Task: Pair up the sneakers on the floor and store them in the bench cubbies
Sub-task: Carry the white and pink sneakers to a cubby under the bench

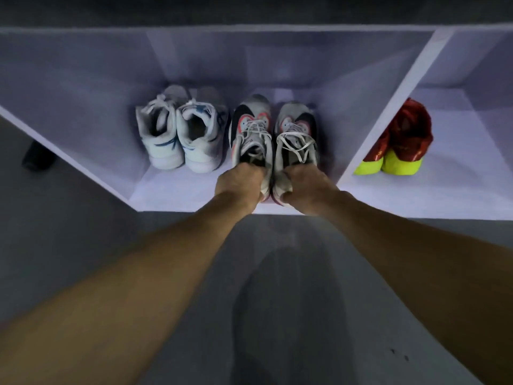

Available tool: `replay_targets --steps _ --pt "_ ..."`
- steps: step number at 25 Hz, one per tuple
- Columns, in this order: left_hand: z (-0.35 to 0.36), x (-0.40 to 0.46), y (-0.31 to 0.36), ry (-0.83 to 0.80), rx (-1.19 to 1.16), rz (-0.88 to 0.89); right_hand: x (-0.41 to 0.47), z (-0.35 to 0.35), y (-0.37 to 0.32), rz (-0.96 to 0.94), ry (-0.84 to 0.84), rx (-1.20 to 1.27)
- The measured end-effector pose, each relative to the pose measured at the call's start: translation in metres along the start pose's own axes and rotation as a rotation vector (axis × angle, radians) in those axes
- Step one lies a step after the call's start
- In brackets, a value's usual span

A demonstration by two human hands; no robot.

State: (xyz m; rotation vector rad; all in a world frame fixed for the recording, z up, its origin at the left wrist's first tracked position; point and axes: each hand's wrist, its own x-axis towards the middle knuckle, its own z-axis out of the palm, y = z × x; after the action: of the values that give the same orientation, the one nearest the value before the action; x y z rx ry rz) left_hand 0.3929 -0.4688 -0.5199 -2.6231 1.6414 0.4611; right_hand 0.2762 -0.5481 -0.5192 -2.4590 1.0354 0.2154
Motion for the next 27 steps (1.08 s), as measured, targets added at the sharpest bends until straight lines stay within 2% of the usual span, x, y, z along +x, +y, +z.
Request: replay_targets --steps 5,8,12,16,19,23,27 --pt "0.019 0.064 -0.018 0.119 -0.031 0.022 0.059 0.011 0.017 -0.001 0.109 0.005" --pt "0.013 0.087 -0.022 0.178 -0.043 0.03 0.082 0.008 0.023 -0.056 0.2 -0.109" --pt "0.013 0.093 -0.022 0.187 -0.056 0.046 0.086 0.013 0.028 -0.068 0.235 -0.117" --pt "0.005 0.038 -0.024 0.067 -0.058 -0.008 0.035 0.009 0.016 0.002 0.174 0.017" --pt "-0.027 -0.03 -0.014 -0.088 -0.03 -0.02 -0.036 -0.023 -0.005 0.049 0.055 -0.013" --pt "-0.095 -0.121 0.006 -0.323 -0.058 -0.042 -0.135 -0.078 -0.045 0.086 -0.172 -0.05" --pt "-0.191 -0.211 0.035 -0.442 -0.091 -0.036 -0.231 -0.17 -0.088 0.153 -0.285 0.023"
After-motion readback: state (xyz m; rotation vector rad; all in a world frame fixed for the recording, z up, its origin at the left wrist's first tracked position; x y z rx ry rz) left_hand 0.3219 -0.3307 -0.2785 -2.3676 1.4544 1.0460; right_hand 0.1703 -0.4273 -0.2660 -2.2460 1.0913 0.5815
